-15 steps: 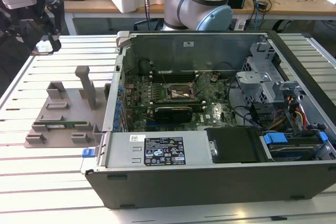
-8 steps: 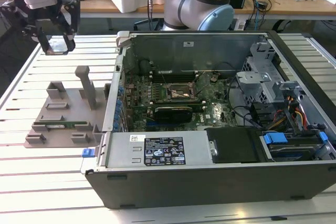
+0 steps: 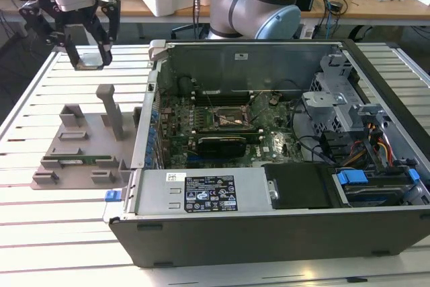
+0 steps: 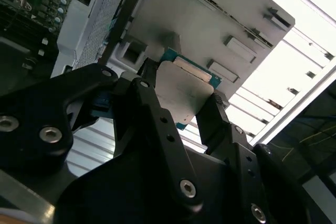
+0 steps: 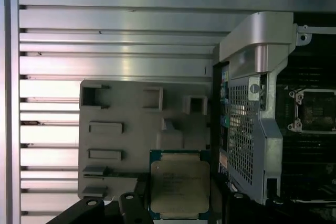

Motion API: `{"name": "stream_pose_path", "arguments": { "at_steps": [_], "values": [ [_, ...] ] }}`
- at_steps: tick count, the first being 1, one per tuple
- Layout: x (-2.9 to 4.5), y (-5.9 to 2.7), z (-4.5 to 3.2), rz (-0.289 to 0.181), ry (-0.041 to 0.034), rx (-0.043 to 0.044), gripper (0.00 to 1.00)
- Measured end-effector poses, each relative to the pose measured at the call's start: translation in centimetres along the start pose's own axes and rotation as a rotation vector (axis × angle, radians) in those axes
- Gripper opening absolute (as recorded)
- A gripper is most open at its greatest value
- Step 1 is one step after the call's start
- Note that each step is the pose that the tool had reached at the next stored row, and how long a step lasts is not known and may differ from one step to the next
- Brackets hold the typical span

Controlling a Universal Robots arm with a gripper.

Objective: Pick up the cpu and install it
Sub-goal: 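Pick up the cpu and move it towards the insertion slot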

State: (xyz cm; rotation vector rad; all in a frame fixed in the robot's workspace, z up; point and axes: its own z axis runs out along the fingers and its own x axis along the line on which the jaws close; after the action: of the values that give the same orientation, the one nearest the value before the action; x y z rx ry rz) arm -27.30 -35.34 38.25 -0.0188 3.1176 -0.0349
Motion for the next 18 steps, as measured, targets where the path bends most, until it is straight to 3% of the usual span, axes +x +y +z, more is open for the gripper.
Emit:
{"name": "stream_pose_path", "arguments": {
  "at_steps": [5, 7, 13, 18],
  "values": [
    [-1.82, -0.01, 0.05, 0.000, -0.0001, 0.0000, 0.55],
    [-2.86, -0.01, 0.08, 0.000, -0.0002, 0.0000, 0.55],
    [-4.32, -0.03, 0.11, 0.000, -0.0001, 0.0001, 0.55],
    [-4.90, -0.04, 0.12, 0.000, -0.0001, 0.0001, 0.55]
  ]
}}
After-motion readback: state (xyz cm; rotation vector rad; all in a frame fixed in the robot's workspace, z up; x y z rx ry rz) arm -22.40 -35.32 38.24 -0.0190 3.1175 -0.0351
